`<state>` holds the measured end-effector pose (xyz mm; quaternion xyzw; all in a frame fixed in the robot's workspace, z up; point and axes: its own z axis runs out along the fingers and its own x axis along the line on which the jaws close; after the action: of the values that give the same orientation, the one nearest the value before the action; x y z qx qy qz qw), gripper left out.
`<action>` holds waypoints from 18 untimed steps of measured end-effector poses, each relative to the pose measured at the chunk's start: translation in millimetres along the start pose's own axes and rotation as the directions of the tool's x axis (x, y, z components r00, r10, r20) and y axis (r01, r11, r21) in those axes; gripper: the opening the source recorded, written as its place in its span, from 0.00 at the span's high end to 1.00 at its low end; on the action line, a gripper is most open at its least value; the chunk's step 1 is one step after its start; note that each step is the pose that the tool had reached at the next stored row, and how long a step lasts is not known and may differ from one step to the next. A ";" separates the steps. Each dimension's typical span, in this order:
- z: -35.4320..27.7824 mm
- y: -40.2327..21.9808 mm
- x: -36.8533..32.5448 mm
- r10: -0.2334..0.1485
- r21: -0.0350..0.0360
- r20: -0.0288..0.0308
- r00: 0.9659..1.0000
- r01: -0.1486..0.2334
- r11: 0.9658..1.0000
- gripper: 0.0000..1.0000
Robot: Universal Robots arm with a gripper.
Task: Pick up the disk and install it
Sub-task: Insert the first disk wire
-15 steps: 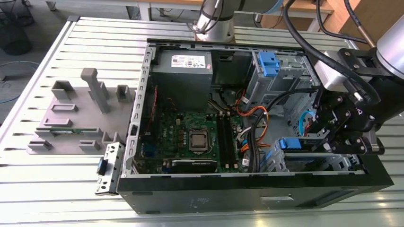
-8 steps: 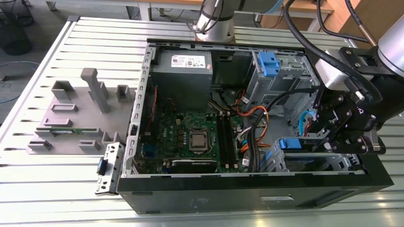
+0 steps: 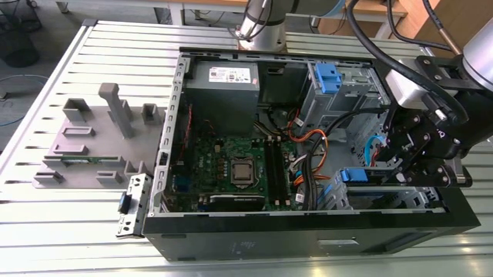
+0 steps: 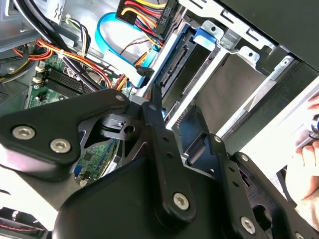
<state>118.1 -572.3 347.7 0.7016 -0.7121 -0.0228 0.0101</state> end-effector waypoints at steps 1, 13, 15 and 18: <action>0.0 0.0 0.0 0.000 0.000 0.000 1.000 0.000 1.000 0.58; -13.1 0.6 -0.2 0.000 0.000 0.000 1.000 0.000 1.000 0.58; -16.1 0.8 -0.3 0.000 0.000 0.000 1.000 0.000 1.000 0.58; -18.5 0.8 -0.3 0.000 0.000 0.000 1.000 0.000 1.000 0.58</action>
<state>118.1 -572.4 366.2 0.7016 -0.7121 -0.0229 0.0100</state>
